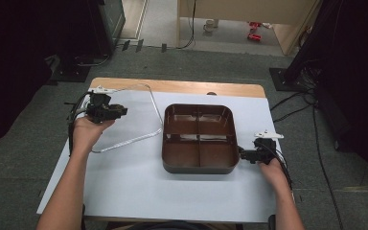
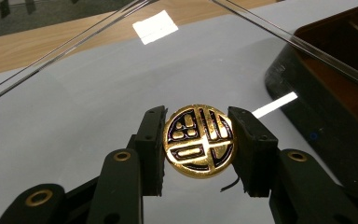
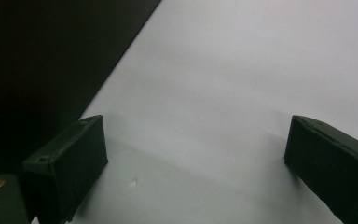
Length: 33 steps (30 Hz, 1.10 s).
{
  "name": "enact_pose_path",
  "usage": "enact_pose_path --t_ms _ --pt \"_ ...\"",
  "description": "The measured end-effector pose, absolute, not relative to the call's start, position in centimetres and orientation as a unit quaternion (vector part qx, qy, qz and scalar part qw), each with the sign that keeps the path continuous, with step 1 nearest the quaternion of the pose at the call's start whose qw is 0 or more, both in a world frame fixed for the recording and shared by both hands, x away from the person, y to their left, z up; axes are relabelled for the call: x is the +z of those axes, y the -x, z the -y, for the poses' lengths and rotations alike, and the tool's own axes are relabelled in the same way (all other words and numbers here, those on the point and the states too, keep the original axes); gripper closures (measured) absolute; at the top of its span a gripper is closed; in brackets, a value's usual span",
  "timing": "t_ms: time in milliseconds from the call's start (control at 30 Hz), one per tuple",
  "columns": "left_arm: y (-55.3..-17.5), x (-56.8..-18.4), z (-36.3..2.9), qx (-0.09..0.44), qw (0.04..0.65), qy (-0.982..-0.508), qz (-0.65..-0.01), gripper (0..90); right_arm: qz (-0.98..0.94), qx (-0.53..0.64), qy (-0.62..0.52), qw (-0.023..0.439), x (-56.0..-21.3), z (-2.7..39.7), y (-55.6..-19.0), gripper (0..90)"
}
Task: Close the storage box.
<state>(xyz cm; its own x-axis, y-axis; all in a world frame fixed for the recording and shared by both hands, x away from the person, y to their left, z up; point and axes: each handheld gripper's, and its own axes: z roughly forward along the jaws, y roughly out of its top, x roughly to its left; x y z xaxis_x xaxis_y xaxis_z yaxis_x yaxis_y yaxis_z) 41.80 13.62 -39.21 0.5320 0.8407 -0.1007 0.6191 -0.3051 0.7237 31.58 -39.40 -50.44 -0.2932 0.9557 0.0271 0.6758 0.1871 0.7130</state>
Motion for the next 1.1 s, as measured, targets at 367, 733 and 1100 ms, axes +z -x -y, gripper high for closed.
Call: enact_pose_path --t_ms 367,733,1100 --pt "-40.4 -38.0 -10.1 0.139 0.38 -0.81 -0.426 59.4 -0.739 0.318 -0.552 0.22 -50.4 39.4 -31.6 5.0" --pt "-38.9 -37.8 -5.5 0.137 0.378 -0.831 -0.384 59.4 -0.739 0.318 -0.552 0.22 -50.4 39.4 -31.6 5.1" --pt "-38.0 -38.6 -1.6 0.128 0.376 -0.847 -0.352 59.4 -0.739 0.318 -0.551 0.221 -50.4 39.4 -31.6 5.1"
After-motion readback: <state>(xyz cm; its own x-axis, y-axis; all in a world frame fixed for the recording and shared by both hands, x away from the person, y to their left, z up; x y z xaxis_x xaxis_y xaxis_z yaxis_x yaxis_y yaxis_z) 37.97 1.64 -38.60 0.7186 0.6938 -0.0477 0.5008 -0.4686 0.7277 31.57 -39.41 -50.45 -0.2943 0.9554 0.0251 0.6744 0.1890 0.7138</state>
